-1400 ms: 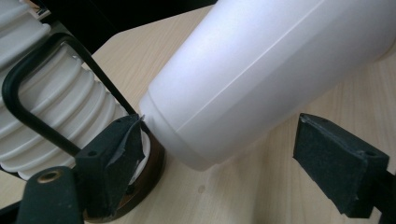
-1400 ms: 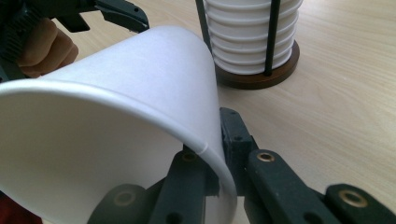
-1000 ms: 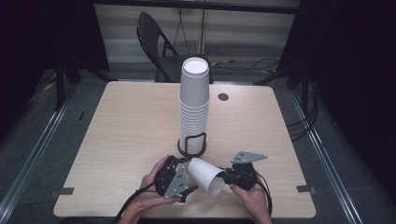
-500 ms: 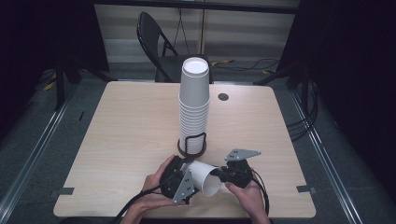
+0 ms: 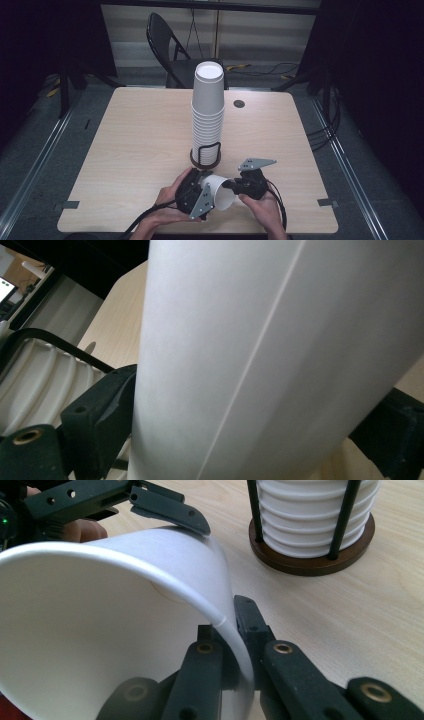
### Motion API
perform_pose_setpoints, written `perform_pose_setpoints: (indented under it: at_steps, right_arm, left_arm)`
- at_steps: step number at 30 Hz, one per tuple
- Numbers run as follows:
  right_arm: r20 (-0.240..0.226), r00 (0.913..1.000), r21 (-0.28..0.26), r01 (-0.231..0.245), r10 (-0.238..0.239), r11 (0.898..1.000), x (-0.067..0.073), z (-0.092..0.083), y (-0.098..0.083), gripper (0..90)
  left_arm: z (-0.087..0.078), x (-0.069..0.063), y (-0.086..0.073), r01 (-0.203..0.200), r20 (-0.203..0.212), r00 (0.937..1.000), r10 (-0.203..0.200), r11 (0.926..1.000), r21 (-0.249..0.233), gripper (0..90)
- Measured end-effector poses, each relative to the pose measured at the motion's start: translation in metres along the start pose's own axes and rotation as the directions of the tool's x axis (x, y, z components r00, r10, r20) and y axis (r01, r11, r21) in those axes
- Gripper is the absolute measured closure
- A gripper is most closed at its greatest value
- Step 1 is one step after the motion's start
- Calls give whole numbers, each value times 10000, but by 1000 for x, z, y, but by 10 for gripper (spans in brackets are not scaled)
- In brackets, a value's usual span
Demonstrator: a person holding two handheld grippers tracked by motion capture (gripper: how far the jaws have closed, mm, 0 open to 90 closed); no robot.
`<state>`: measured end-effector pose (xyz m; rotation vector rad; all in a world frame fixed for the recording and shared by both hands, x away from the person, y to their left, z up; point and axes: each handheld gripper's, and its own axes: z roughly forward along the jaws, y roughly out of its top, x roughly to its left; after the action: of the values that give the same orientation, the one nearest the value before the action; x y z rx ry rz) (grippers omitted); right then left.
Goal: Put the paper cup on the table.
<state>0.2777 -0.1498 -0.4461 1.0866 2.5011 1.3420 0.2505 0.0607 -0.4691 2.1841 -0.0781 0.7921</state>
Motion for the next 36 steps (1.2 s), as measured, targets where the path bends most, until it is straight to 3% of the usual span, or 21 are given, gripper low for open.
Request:
perform_pose_setpoints:
  at_steps: [9, 12, 29, 36]
  right_arm:
    - [-123, 9999, 234, -80, 83, 9997, -5, 5, 4, 885]
    - [-201, 9997, 209, -116, 121, 9997, -5, 5, 5, 887]
    - [-241, 9996, 495, -162, 175, 9986, -5, 8, 8, 888]
    - [-219, 9996, 405, -170, 179, 9990, -4, 8, 7, 886]
  left_arm:
    - [4, 0, 9, -434, 2, 9991, 434, 9984, 366, 101]
    - [5, -1, 13, -454, 6, 9990, 454, 9988, 156, 104]
    - [9, -4, 24, -668, -58, 9978, 668, 9978, 57, 99]
    - [11, -7, 30, -505, -286, 9984, 496, 9982, -327, 84]
